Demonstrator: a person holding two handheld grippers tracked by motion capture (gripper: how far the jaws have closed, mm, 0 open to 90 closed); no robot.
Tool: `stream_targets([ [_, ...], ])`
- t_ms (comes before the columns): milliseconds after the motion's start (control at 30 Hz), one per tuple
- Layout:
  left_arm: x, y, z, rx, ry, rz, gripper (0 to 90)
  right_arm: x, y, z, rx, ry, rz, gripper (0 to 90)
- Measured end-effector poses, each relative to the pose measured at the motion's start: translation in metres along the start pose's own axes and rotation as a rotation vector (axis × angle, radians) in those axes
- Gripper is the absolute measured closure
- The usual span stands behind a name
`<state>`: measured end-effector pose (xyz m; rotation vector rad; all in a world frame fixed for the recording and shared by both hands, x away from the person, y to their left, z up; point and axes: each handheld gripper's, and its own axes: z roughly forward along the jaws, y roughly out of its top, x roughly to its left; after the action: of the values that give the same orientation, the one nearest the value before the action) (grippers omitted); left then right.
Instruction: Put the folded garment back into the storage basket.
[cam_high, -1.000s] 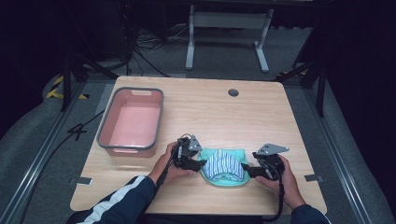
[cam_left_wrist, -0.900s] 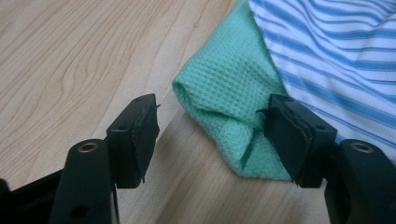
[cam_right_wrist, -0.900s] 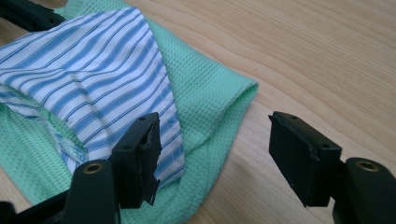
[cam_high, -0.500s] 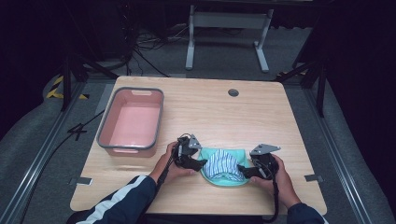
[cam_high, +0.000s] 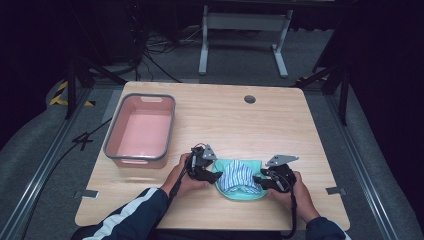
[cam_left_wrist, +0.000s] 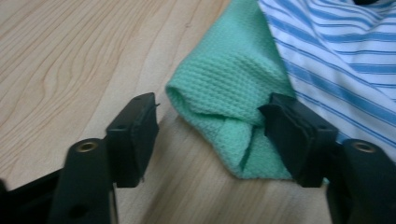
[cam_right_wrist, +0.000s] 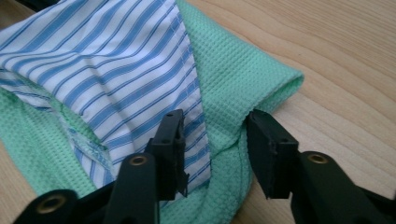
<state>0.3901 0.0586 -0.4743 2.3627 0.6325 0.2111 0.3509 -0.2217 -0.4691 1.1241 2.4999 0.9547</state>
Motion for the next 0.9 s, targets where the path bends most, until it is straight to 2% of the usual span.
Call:
stream_targets([
  [67, -0.001, 0.0, 0.0, -0.013, -0.012, 0.016, 44.3, 0.001, 0.001, 0.0, 0.0, 0.009, 0.001, 66.8],
  [100, -0.003, 0.001, 0.001, -0.026, -0.019, 0.022, 55.5, 0.003, 0.001, 0.001, -0.005, 0.021, 0.004, 71.6],
  [233, -0.004, 0.002, 0.002, -0.031, -0.036, 0.043, 70.9, 0.004, 0.0, 0.001, -0.014, 0.034, 0.006, 77.4],
  [400, -0.005, 0.002, 0.002, -0.024, -0.041, 0.054, 78.6, 0.006, -0.002, 0.001, -0.026, 0.026, 0.009, 79.2],
  [533, -0.006, 0.003, 0.0, -0.014, -0.038, 0.067, 81.1, 0.007, -0.003, -0.001, -0.031, 0.011, 0.002, 80.0],
  [567, -0.006, 0.003, -0.001, -0.012, -0.049, 0.068, 81.7, 0.007, -0.003, -0.001, -0.034, 0.011, 0.005, 80.2],
  [900, -0.008, 0.011, -0.014, -0.027, -0.058, 0.093, 82.4, 0.006, -0.003, -0.011, -0.064, 0.002, 0.022, 80.7],
])
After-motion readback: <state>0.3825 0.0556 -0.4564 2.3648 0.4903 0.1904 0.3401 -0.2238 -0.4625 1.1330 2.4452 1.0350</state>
